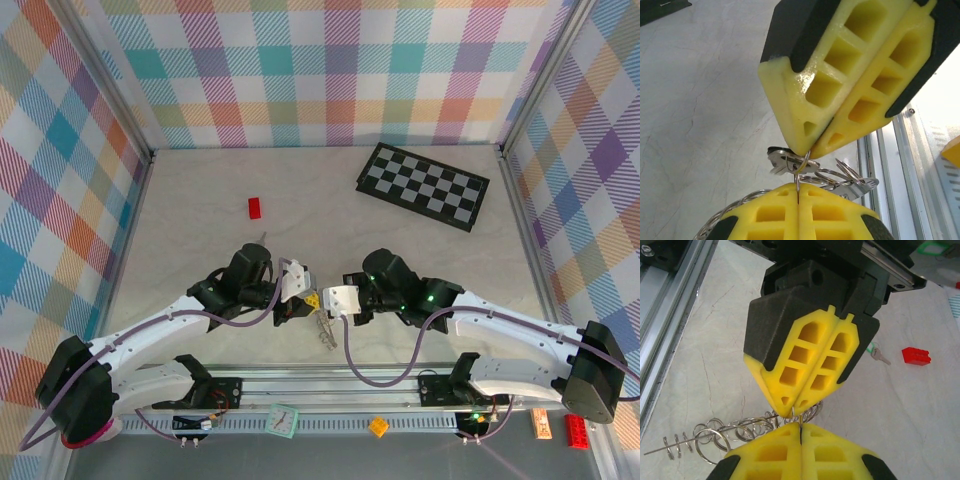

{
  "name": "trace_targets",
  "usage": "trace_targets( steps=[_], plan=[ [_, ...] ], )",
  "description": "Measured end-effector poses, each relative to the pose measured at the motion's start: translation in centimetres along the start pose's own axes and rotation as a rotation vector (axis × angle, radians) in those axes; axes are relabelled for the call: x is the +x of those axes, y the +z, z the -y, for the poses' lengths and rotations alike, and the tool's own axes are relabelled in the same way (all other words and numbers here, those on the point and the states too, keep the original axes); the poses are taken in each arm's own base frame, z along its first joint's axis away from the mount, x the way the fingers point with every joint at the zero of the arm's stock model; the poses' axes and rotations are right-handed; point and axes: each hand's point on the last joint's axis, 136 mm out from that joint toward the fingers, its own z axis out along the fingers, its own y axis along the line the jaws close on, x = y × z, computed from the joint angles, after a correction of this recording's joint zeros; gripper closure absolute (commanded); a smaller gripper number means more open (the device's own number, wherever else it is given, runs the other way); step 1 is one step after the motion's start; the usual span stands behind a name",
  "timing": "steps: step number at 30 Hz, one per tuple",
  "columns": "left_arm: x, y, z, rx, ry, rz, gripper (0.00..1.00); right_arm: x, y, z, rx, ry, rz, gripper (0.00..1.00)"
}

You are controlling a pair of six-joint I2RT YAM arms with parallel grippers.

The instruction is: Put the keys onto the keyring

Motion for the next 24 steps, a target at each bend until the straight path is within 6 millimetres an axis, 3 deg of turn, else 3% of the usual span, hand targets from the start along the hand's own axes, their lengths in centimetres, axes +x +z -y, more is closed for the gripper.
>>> trace_targets(
  steps=[24],
  plan=[
    [0.02, 0.04, 0.15, 0.005, 0.002, -0.004, 1.0, -0.08, 0.04, -0.73, -0.035, 0.004, 0.013, 1.0]
  ],
)
